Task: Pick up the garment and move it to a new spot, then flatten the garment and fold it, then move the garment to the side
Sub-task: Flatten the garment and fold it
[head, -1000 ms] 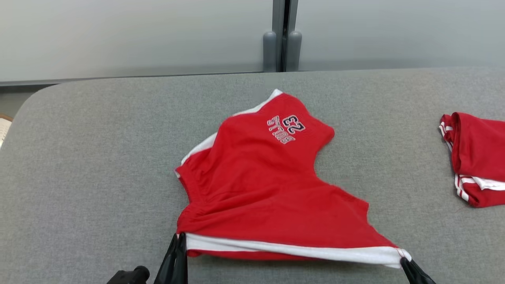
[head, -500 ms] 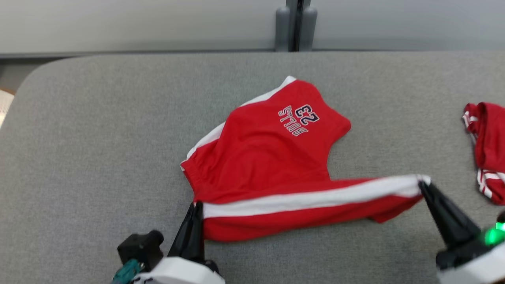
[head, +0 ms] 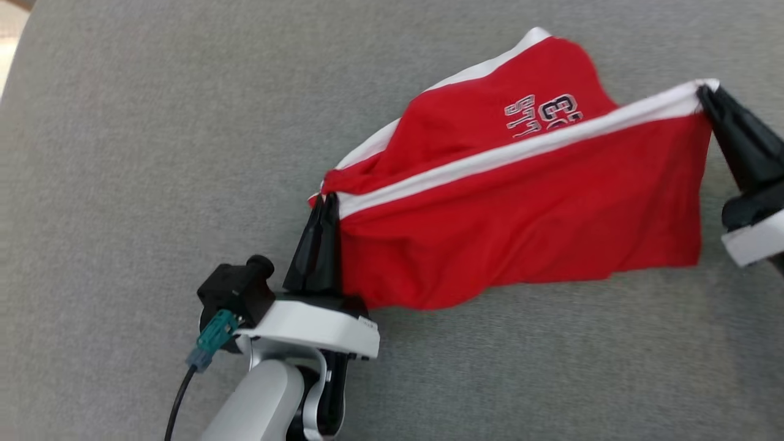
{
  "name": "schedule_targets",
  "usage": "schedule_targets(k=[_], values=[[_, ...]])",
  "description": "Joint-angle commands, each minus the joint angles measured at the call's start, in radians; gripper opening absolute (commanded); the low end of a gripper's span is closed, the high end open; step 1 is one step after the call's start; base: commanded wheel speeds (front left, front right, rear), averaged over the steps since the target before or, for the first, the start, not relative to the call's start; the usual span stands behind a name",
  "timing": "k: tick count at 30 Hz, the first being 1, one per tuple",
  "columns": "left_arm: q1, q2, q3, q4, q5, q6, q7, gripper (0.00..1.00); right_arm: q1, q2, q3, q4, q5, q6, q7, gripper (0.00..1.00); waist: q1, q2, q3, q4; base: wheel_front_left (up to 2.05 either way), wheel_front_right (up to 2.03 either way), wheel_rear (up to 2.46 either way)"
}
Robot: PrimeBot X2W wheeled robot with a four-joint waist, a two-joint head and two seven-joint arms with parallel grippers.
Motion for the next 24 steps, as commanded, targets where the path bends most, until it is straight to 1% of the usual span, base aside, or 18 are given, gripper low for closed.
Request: schedule_targets(k=[1, 4, 10, 18, 19, 20, 21, 22, 23, 24], values=[[-0.058, 0.002, -0.009, 0.012, -0.018, -0.001, -0.023, 0.00, -0.095, -0.021, 0.053, 0.046, 0.029, 0.000, -0.003, 0.00, 0.0000, 0.0000, 0.069, 0.075, 0.00, 0.00, 0.00], [-0.106, 0.002, -0.025, 0.024, -0.038, 0.012, -0.037, 0.00, -0.187, -0.026, 0.115, 0.097, 0.057, 0.000, -0.004, 0.00, 0.0000, 0.0000, 0.085, 0.097, 0.00, 0.00, 0.00], [-0.184, 0.002, -0.046, 0.046, -0.066, 0.035, -0.044, 0.00, -0.343, -0.011, 0.228, 0.190, 0.095, 0.000, -0.011, 0.00, 0.0000, 0.0000, 0.109, 0.118, 0.00, 0.00, 0.00], [-0.211, 0.002, -0.057, 0.044, -0.098, 0.050, -0.044, 0.00, -0.489, 0.010, 0.362, 0.286, 0.135, 0.000, -0.029, 0.00, 0.0000, 0.0000, 0.131, 0.141, 0.00, 0.00, 0.00], [-0.211, 0.002, -0.065, 0.055, -0.106, 0.048, -0.044, 0.00, -0.499, 0.014, 0.378, 0.294, 0.144, 0.000, -0.031, 0.18, 0.0000, 0.0000, 0.132, 0.142, 0.00, 0.00, 0.00], [-0.212, 0.002, -0.065, 0.058, -0.117, 0.044, -0.044, 0.00, -0.507, 0.019, 0.399, 0.300, 0.151, 0.000, -0.034, 0.48, 0.0000, 0.0000, 0.132, 0.143, 0.00, 0.00, 0.00], [-0.212, 0.002, -0.065, 0.058, -0.117, 0.044, -0.044, 0.00, -0.507, 0.019, 0.399, 0.300, 0.151, 0.000, -0.034, 0.48, 0.0000, 0.0000, 0.132, 0.143, 0.00, 0.00, 0.00], [-0.212, 0.002, -0.066, 0.062, -0.129, 0.042, -0.044, 0.45, -0.518, 0.021, 0.413, 0.307, 0.155, 0.000, -0.037, 1.00, 0.0000, 0.0000, 0.132, 0.142, 0.00, 0.00, 0.00], [-0.211, 0.001, -0.075, 0.071, -0.135, 0.039, -0.044, 1.00, -0.527, 0.022, 0.424, 0.312, 0.160, 0.000, -0.039, 1.00, 0.0000, 0.0000, 0.131, 0.142, 0.00, 0.00, 0.00], [-0.208, 0.001, -0.081, 0.076, -0.141, 0.037, -0.044, 1.00, -0.529, 0.026, 0.434, 0.313, 0.165, 0.000, -0.040, 1.00, 0.0000, 0.0000, 0.129, 0.141, 0.00, 0.00, 0.00]])
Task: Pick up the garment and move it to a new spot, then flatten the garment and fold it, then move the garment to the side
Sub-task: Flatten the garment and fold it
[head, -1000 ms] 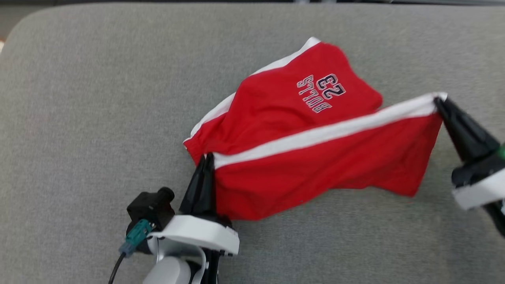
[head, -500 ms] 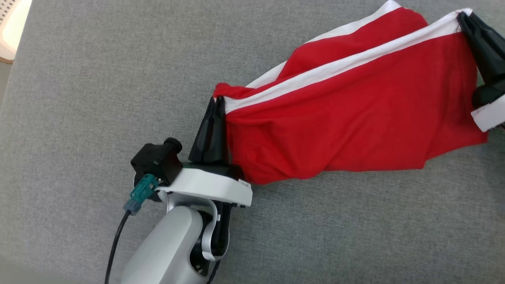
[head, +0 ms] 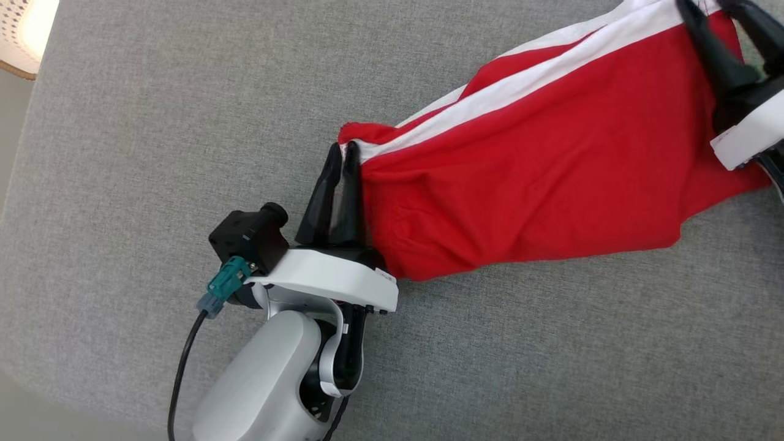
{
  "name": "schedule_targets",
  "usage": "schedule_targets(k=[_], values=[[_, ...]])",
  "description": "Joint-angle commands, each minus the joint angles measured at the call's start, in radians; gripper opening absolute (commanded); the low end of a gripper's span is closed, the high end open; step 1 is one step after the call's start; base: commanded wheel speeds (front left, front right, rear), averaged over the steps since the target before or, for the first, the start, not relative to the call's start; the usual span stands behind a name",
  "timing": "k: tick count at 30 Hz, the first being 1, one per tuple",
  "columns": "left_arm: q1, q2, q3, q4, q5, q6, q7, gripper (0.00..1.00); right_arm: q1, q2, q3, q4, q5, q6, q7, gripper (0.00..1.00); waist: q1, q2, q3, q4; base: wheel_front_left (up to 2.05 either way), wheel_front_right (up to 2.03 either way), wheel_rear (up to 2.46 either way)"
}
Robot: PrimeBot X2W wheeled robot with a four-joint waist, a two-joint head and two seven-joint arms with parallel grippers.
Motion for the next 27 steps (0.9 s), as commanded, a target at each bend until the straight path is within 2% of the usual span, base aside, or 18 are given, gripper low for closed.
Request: schedule_targets(k=[1, 4, 7, 16, 22, 27], values=[[-0.003, 0.003, -0.002, 0.005, -0.004, -0.005, -0.004, 1.00, -0.012, -0.001, 0.006, 0.002, 0.001, 0.000, -0.008, 1.00, -0.0001, 0.0000, -0.003, -0.004, 0.00, 0.00, 0.00], [0.018, 0.003, 0.003, -0.001, 0.008, 0.004, -0.004, 1.00, 0.001, -0.001, -0.016, -0.028, -0.018, 0.000, -0.010, 1.00, -0.0001, 0.0000, -0.010, -0.020, 0.00, 0.00, 0.00], [0.037, 0.003, 0.024, -0.033, 0.071, 0.026, -0.004, 1.00, 0.060, -0.002, -0.096, -0.083, -0.060, 0.000, -0.010, 1.00, -0.0001, 0.0000, -0.021, -0.042, 0.00, 0.00, 0.00], [0.121, 0.003, 0.102, -0.218, 0.282, 0.098, -0.004, 1.00, 0.329, 0.043, -0.466, -0.280, -0.221, 0.000, -0.010, 1.00, -0.0001, 0.0000, -0.068, -0.122, 0.00, 0.00, 0.00], [0.132, 0.003, 0.146, -0.283, 0.392, 0.096, -0.004, 1.00, 0.494, 0.103, -0.662, -0.375, -0.313, 0.000, -0.010, 1.00, -0.0001, 0.0000, -0.100, -0.171, 0.00, 0.00, 0.00], [0.154, 0.003, 0.174, -0.246, 0.474, 0.074, -0.004, 1.00, 0.631, 0.157, -0.781, -0.419, -0.374, 0.000, -0.010, 1.00, -0.0001, 0.0000, -0.138, -0.200, 0.00, 0.00, 0.00]])
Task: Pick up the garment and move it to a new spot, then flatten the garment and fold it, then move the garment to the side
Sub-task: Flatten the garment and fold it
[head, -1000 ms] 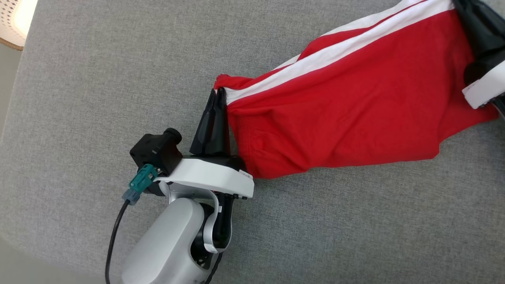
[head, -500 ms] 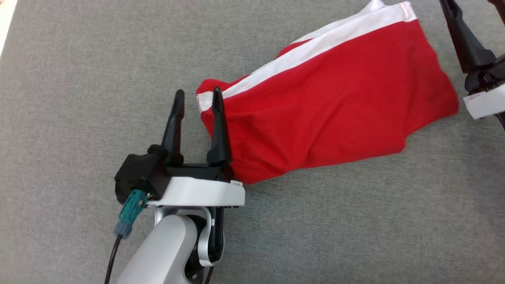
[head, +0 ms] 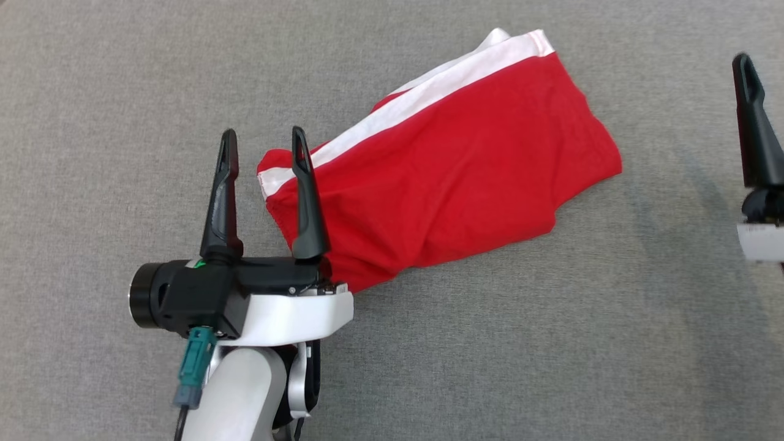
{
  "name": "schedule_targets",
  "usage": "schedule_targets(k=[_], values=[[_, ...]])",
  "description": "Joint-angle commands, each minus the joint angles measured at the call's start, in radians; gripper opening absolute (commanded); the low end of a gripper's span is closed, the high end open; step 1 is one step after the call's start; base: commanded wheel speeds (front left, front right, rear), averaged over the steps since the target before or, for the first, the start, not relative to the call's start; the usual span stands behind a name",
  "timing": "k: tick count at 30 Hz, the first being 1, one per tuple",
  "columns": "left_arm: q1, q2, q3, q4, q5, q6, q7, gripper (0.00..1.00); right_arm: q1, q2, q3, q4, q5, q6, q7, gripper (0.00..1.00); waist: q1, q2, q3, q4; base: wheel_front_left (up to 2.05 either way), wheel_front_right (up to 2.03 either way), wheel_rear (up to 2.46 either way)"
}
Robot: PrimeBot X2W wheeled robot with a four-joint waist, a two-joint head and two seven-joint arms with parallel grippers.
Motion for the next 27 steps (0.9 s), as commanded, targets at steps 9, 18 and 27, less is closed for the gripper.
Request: schedule_targets(k=[9, 18, 27], values=[[0.080, 0.004, 0.057, 0.165, 0.050, -0.089, -0.004, 1.00, 0.222, 0.083, -0.095, -0.029, -0.059, 0.000, -0.004, 1.00, 0.0000, 0.0000, -0.095, -0.055, 0.00, 0.00, 0.00], [0.143, 0.004, 0.102, 0.230, 0.037, -0.141, -0.004, 1.00, 0.345, 0.131, -0.111, -0.025, -0.082, 0.000, -0.005, 1.00, 0.0000, 0.0000, -0.158, -0.078, 0.00, 0.00, 0.00], [0.176, 0.004, 0.123, 0.267, 0.036, -0.141, -0.004, 1.00, 0.395, 0.144, -0.138, -0.021, -0.117, 0.000, -0.005, 1.00, 0.0000, 0.0000, -0.185, -0.083, 0.00, 0.00, 0.00]])
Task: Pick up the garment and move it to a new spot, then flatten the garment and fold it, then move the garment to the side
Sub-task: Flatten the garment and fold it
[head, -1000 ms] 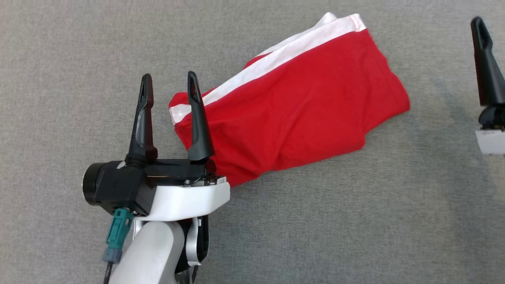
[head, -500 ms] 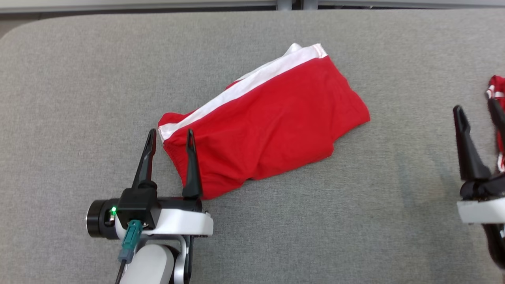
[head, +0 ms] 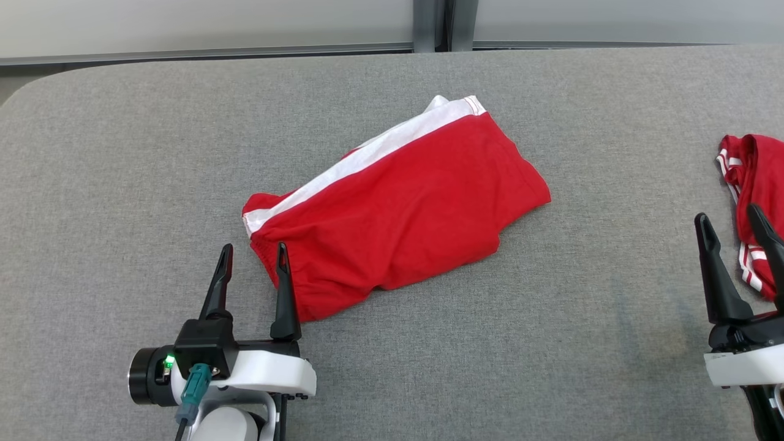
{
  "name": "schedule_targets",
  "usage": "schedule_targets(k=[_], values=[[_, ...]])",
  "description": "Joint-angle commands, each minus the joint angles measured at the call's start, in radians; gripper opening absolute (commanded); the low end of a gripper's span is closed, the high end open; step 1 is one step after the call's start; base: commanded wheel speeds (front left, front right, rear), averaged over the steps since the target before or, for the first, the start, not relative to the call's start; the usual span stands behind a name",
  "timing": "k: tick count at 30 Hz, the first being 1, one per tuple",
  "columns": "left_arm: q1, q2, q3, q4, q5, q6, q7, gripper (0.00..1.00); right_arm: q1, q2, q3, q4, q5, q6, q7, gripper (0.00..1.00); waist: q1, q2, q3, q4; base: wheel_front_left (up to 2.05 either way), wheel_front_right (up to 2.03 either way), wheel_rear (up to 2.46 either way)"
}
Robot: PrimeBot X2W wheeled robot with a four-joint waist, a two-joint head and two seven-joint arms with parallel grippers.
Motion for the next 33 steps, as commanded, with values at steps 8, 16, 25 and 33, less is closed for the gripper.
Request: schedule_targets(k=[8, 16, 25, 33], values=[[-0.012, 0.004, 0.001, -0.013, -0.006, 0.022, -0.004, 1.00, 0.012, 0.002, -0.028, -0.002, -0.009, 0.000, -0.005, 1.00, 0.0000, 0.0000, 0.005, 0.001, 0.00, 0.00, 0.00], [-0.030, 0.003, -0.017, -0.043, -0.024, 0.043, -0.004, 1.00, 0.005, 0.002, -0.045, -0.002, -0.005, 0.000, -0.005, 1.00, 0.0000, 0.0000, 0.024, 0.009, 0.00, 0.00, 0.00], [-0.114, 0.003, -0.111, -0.109, -0.064, 0.098, -0.004, 1.00, -0.151, -0.073, 0.056, 0.099, 0.027, 0.000, -0.005, 1.00, 0.0000, 0.0000, 0.118, 0.084, 0.00, 0.00, 0.00], [-0.175, 0.004, -0.189, -0.151, -0.099, 0.149, -0.004, 1.00, -0.331, -0.111, 0.262, 0.269, 0.094, 0.000, -0.004, 1.00, 0.0000, 0.0000, 0.174, 0.149, 0.00, 0.00, 0.00]])
